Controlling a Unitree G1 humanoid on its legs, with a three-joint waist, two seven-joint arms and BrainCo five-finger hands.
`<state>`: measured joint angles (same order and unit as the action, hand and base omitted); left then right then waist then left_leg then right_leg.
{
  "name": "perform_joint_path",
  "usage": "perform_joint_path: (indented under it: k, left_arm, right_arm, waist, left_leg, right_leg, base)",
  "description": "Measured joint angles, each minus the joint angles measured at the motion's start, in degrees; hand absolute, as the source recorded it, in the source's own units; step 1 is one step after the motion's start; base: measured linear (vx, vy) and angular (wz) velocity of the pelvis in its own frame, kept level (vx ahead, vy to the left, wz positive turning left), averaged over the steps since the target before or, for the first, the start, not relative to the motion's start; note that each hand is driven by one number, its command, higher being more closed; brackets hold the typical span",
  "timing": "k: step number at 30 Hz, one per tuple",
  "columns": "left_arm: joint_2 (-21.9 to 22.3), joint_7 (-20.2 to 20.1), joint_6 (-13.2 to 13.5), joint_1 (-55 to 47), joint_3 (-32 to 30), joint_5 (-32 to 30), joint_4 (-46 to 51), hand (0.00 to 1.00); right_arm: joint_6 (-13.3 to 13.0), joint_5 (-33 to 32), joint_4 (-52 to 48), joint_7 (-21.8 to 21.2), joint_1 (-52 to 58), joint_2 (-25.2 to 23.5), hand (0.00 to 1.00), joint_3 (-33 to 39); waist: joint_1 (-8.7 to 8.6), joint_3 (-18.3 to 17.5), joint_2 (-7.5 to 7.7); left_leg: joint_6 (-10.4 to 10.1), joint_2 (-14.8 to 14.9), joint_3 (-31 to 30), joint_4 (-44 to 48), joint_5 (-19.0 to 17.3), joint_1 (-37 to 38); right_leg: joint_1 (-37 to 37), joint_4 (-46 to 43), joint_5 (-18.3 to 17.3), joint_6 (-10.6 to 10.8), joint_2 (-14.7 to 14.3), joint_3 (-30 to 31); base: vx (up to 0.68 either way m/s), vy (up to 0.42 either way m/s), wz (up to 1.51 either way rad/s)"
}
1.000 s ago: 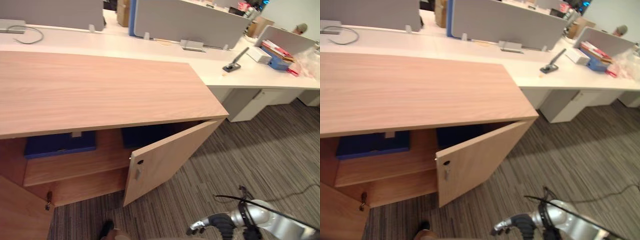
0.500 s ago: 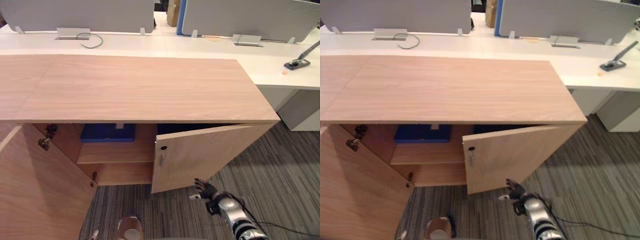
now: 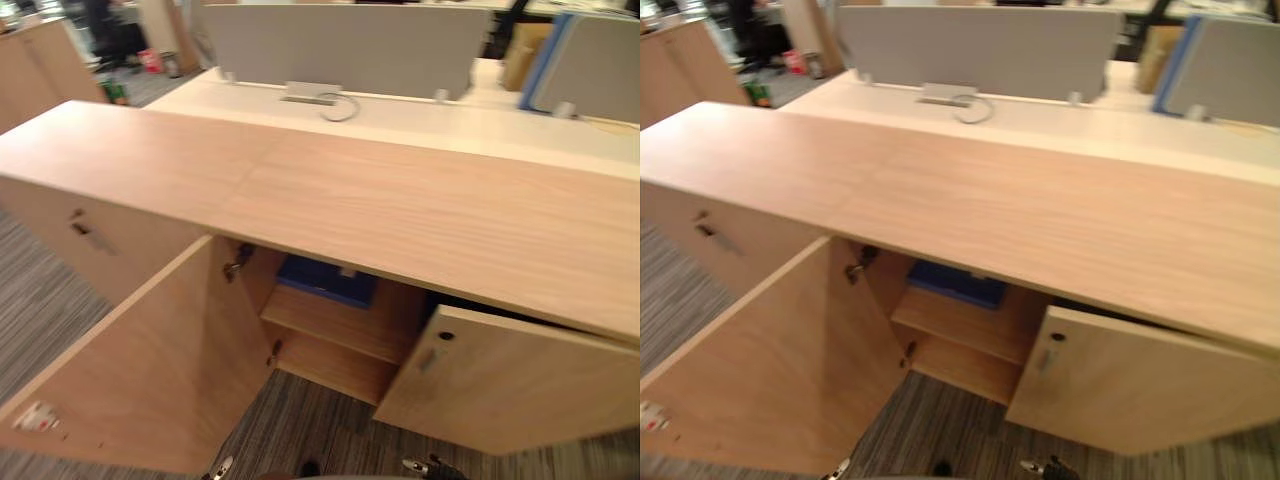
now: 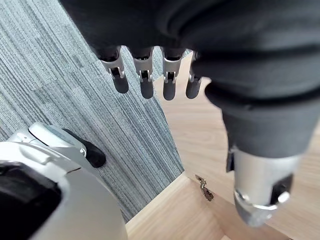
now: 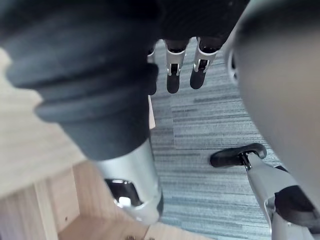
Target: Walk over to the cabinet, pick up the folder, carry it to the office cabinet, place the folder inside the office cabinet, then close the office cabinet door
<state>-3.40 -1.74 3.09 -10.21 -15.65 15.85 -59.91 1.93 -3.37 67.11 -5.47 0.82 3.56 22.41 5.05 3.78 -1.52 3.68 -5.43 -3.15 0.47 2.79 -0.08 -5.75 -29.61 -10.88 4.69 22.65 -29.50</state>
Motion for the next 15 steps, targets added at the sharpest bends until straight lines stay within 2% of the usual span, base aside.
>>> perform_joint_path:
  k: [1,2,3,5,7,10,13,15]
  left_arm:
    - [-0.5,0.3,0.1,0.7,1.3,-0.5,0.0,0.00]
    - [-0.8,0.6,0.2,0.9,1.9,-1.0,0.6,0.00]
    - [-0.9,0.9,0.3,1.0,2.3,-1.4,1.5,0.00]
    - [-1.8,1.6,0.7,1.0,2.9,-2.8,3.9,0.00]
    - [-1.7,1.7,0.8,0.6,3.4,-2.8,4.5,0.00]
    - [-1.9,1.6,0.9,0.4,4.1,-2.3,4.8,0.00]
    - [-1.9,1.5,0.9,0.4,4.2,-2.3,4.7,0.00]
    - [-2.1,1.1,0.7,0.5,4.2,-1.7,4.1,0.00]
  right_arm:
    - [-0.1,-0.1,-0.6,0.1,-0.5,-0.8,0.00,-0.1]
    - [-0.2,-0.1,-0.7,0.3,-0.7,-1.4,0.00,-0.2]
    - [-0.4,-0.1,-0.6,0.5,-0.8,-1.9,0.00,-0.2]
    - [-0.6,0.0,0.0,0.6,-1.5,-3.4,0.00,-2.2]
    - [-0.6,0.1,0.0,0.6,-1.4,-3.7,0.00,-2.9]
    - [-0.7,2.7,-0.2,0.6,-1.3,-3.4,0.00,-5.1]
    - [-1.0,4.7,-0.1,0.6,-1.0,-2.8,0.00,-8.1]
    - [-1.0,4.8,-0.2,0.6,-1.4,-2.6,0.00,-9.1]
  waist:
    - [-0.01,0.4,0.37]
    - [-0.27,0.3,0.86]
    - [-0.44,0.3,1.31]
    - [-0.58,0.1,3.88]
    - [-0.56,-0.2,3.92]
    - [-0.80,-0.1,3.83]
    - [-0.90,0.3,3.63]
    - [-0.91,1.5,3.25]
  left_leg:
    - [-0.4,-0.5,-2.2,0.2,0.3,-0.6]
    - [-0.8,-1.0,-3.8,0.2,0.5,-1.1]
    - [-1.0,-1.3,-4.9,0.0,0.7,-1.3]
    - [-2.5,-2.1,-7.6,-0.2,1.7,-2.1]
    - [-3.7,-0.6,-8.9,-0.2,2.1,-3.0]
    - [-5.1,2.6,-11.6,-0.3,3.0,-2.9]
    - [-6.9,5.0,-13.9,-1.2,3.9,-2.9]
    - [-7.5,5.8,-14.6,-1.0,4.0,-3.1]
  right_leg:
    - [1.3,2.8,-1.0,1.2,-2.9,10.5]
    - [1.6,5.7,-1.1,1.9,-4.1,14.6]
    - [1.5,7.9,-1.0,2.0,-4.7,15.5]
    - [1.2,16.6,0.9,2.8,-5.6,15.1]
    - [0.0,19.3,1.2,4.2,-7.3,14.0]
    - [-2.2,21.5,1.7,3.4,-11.3,11.7]
    - [-3.6,22.7,2.2,2.6,-14.3,9.6]
    - [-3.9,22.9,2.4,2.2,-15.2,9.0]
  base:
    - [-0.08,-0.044,1.24]
    - [-0.07,-0.044,0.96]
    - [-0.10,-0.112,0.90]
    - [-0.06,-0.197,0.71]
    - [-0.01,-0.234,0.28]
    - [-0.02,-0.280,0.31]
    - [-0.08,-0.232,0.38]
    - [-0.11,-0.099,0.17]
